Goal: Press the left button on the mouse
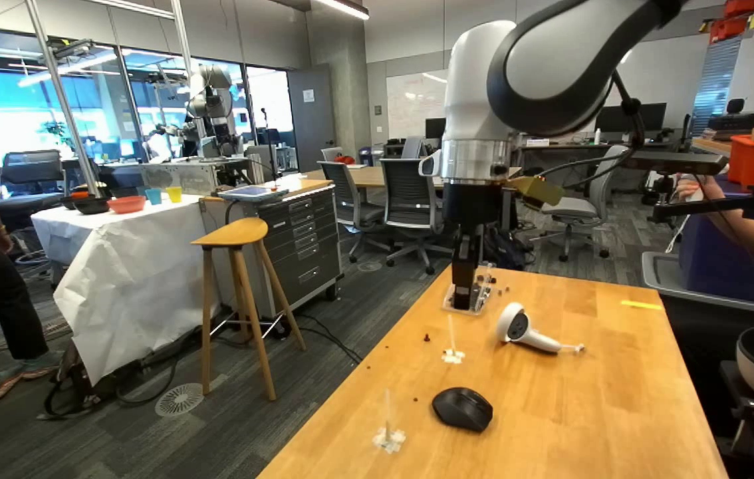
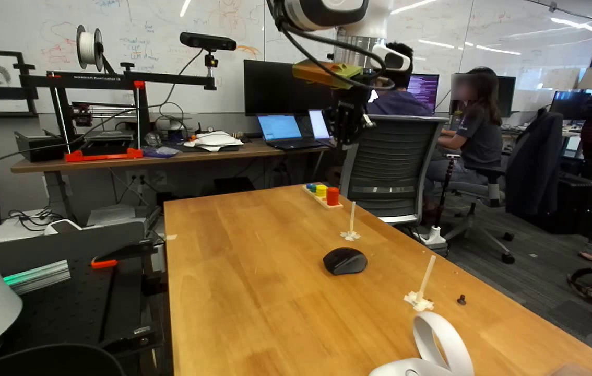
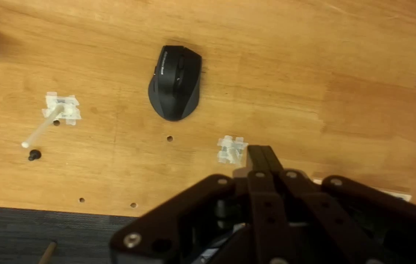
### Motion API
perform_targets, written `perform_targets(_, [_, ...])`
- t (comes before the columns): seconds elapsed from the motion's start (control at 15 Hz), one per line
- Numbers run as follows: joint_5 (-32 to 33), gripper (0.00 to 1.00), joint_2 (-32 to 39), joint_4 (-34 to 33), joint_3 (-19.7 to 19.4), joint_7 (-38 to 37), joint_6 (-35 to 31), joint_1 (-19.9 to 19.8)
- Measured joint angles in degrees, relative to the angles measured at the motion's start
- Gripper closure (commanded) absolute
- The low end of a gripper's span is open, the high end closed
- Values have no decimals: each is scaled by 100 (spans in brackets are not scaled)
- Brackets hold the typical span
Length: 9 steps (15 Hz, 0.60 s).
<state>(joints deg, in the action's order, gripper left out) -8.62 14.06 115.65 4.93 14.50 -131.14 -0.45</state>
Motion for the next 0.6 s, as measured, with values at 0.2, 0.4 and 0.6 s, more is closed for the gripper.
perform_targets(0.2, [-210, 97, -155, -254, 0, 265, 598, -17])
perform_targets(0.4, [-209, 98, -222, -475, -15, 429, 1103, -21])
perform_targets(0.6, [-134, 72, -224, -714, -65, 619, 1661, -37])
